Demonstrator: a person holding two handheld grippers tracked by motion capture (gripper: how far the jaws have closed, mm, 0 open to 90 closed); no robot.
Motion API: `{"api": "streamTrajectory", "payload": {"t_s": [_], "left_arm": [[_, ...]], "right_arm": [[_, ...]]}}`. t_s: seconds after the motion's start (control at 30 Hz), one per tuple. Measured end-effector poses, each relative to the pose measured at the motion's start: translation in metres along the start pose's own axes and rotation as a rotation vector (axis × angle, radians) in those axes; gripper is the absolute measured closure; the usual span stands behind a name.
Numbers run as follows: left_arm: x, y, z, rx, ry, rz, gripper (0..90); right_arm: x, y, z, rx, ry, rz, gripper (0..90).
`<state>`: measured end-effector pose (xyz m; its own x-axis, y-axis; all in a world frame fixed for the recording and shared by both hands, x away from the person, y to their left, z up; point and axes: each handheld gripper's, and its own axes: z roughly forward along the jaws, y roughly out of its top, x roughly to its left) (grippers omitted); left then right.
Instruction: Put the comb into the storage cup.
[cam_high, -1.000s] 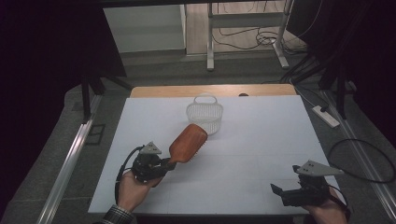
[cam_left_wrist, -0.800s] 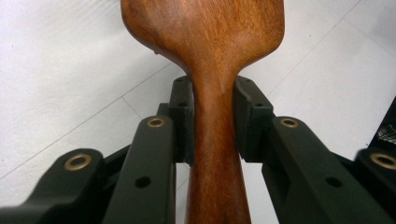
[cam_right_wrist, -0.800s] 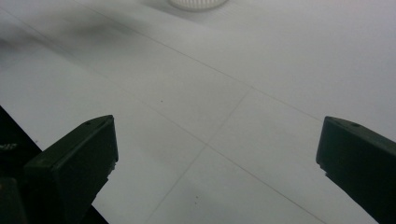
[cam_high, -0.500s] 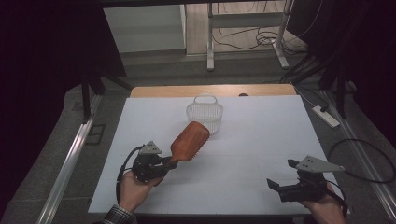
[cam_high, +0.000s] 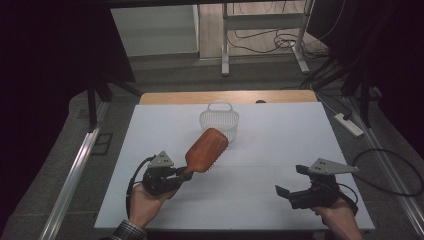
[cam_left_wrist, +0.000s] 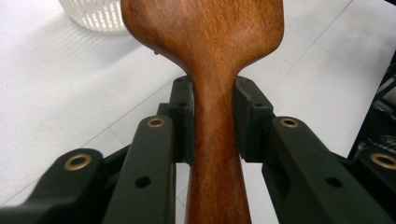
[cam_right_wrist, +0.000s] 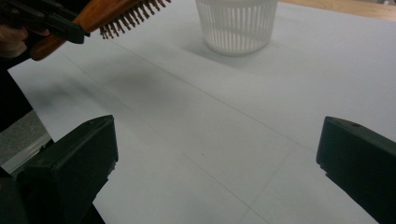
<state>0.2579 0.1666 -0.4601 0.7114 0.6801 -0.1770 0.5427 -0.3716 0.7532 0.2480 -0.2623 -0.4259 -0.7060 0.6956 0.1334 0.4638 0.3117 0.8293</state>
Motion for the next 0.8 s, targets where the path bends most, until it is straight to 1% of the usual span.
{"api": "streamTrajectory", "payload": {"t_s": [0.13,0.2,0.3,0.43,0.53,0.67,0.8], "left_arm": [[-0.002,0.001,0.000,-0.009,-0.005,0.005,71.2],[-0.002,0.001,0.000,-0.017,-0.010,0.007,71.2],[-0.003,0.002,-0.001,-0.022,-0.010,0.010,71.2],[-0.004,0.003,-0.001,-0.042,-0.023,0.008,71.2],[-0.006,0.004,-0.001,-0.052,-0.024,0.014,71.2],[-0.009,0.005,0.000,-0.061,-0.031,0.021,71.2],[-0.011,0.006,0.001,-0.067,-0.042,0.028,71.2]], "right_arm": [[0.003,0.004,0.006,0.004,0.008,-0.016,0.0],[0.005,0.007,0.011,0.001,0.014,-0.012,0.0],[0.005,0.009,0.014,-0.003,0.022,-0.003,0.0],[0.007,0.014,0.021,-0.015,0.045,0.008,0.0],[0.009,0.018,0.026,-0.023,0.057,0.008,0.0],[0.013,0.024,0.034,-0.017,0.077,0.000,0.0],[0.015,0.027,0.042,-0.014,0.101,0.011,0.0]]}}
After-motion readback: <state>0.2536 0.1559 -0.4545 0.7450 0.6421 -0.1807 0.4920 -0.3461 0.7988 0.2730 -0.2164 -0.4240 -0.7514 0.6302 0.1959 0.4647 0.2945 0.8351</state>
